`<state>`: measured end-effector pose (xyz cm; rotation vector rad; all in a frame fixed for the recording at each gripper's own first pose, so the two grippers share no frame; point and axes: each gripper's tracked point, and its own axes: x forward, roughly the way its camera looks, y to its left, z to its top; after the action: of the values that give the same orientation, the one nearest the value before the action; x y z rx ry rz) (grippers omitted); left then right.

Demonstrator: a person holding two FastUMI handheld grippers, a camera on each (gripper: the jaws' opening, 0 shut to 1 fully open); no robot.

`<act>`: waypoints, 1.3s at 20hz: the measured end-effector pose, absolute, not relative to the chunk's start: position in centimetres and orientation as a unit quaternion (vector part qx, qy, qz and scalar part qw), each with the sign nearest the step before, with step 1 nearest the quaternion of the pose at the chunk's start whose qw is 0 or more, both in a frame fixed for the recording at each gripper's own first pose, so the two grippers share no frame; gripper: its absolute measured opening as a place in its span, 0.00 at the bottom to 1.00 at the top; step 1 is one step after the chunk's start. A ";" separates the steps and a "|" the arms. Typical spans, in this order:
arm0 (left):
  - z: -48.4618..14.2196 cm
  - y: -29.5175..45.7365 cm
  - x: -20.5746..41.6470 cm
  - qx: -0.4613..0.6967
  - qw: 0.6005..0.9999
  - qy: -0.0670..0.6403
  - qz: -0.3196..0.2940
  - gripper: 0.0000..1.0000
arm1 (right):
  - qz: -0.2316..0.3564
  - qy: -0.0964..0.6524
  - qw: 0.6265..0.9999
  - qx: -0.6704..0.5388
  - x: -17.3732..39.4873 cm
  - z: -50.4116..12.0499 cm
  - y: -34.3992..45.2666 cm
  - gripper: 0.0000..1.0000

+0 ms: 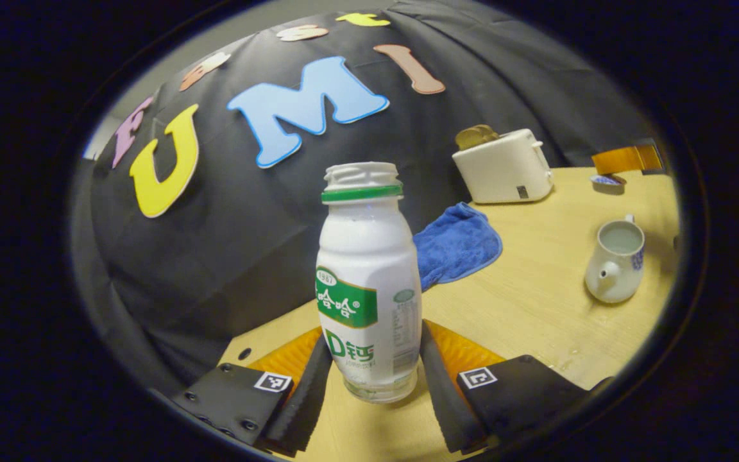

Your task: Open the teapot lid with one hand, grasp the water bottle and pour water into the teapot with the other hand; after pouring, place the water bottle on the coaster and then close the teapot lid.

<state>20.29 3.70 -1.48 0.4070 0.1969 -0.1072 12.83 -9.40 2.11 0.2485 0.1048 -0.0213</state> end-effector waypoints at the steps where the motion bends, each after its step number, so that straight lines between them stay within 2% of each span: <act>1: -1.6 4.1 20.5 0.172 0.979 0.100 -0.054 0.87 | -0.010 0.052 0.991 0.120 12.8 2.1 -9.3 0.00; 3: -2.2 4.6 21.0 0.120 0.985 0.110 -0.056 0.80 | -0.007 0.052 0.992 0.116 12.9 2.0 -9.0 0.00; 4: -2.6 5.0 21.2 0.097 0.987 0.113 -0.058 0.73 | -0.007 0.054 0.992 0.114 12.9 2.0 -8.9 0.00; 5: -2.8 5.4 21.3 0.073 0.989 0.116 -0.060 0.87 | -0.007 0.055 0.992 0.112 12.9 1.8 -8.9 0.00; 6: -3.0 5.7 21.4 0.050 0.990 0.119 -0.060 0.74 | -0.007 0.056 0.992 0.110 12.9 1.8 -8.9 0.00; 9: -3.7 6.4 22.0 -0.012 0.990 0.129 -0.060 0.86 | -0.009 0.054 0.993 0.104 12.9 1.9 -8.9 0.00; 12: -3.3 6.8 22.7 -0.041 0.990 0.122 -0.059 0.86 | -0.007 0.054 0.994 0.100 12.9 1.9 -8.7 0.00; 14: -3.2 7.2 23.1 -0.026 0.991 0.117 -0.051 0.80 | -0.005 0.054 0.994 0.095 12.9 1.9 -8.5 0.00; 15: -3.1 7.4 23.4 -0.021 0.992 0.114 -0.051 0.80 | -0.004 0.055 0.994 0.092 12.9 1.7 -8.3 0.00; 16: -2.9 7.4 23.8 -0.016 0.992 0.111 -0.051 0.86 | -0.001 0.055 0.994 0.091 12.9 1.8 -8.2 0.00; 17: -2.9 7.5 24.1 -0.012 0.993 0.110 -0.048 0.80 | 0.001 0.054 0.995 0.090 12.9 1.8 -8.0 0.00; 19: -3.4 7.4 24.4 -0.010 0.992 0.113 -0.047 0.80 | 0.006 0.052 0.995 0.085 12.8 1.9 -7.7 0.00; 20: -3.8 7.2 24.4 -0.009 0.992 0.119 -0.045 0.86 | 0.010 0.051 0.995 0.084 12.8 2.0 -7.5 0.00; 21: -3.7 7.2 24.5 -0.009 0.992 0.114 -0.045 0.75 | 0.015 0.050 0.995 0.084 12.8 2.0 -7.3 0.00; 22: -3.7 7.2 24.5 -0.013 0.993 0.113 -0.042 0.87 | 0.019 0.050 0.995 0.085 12.7 2.1 -7.1 0.00; 26: -3.9 7.0 24.0 -0.002 0.994 0.097 -0.046 0.87 | 0.022 0.048 0.995 0.080 12.7 2.1 -6.8 0.00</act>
<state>24.04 7.03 -3.86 -0.0036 0.1935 -0.0927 12.74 -6.82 2.10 0.1604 0.0962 0.0446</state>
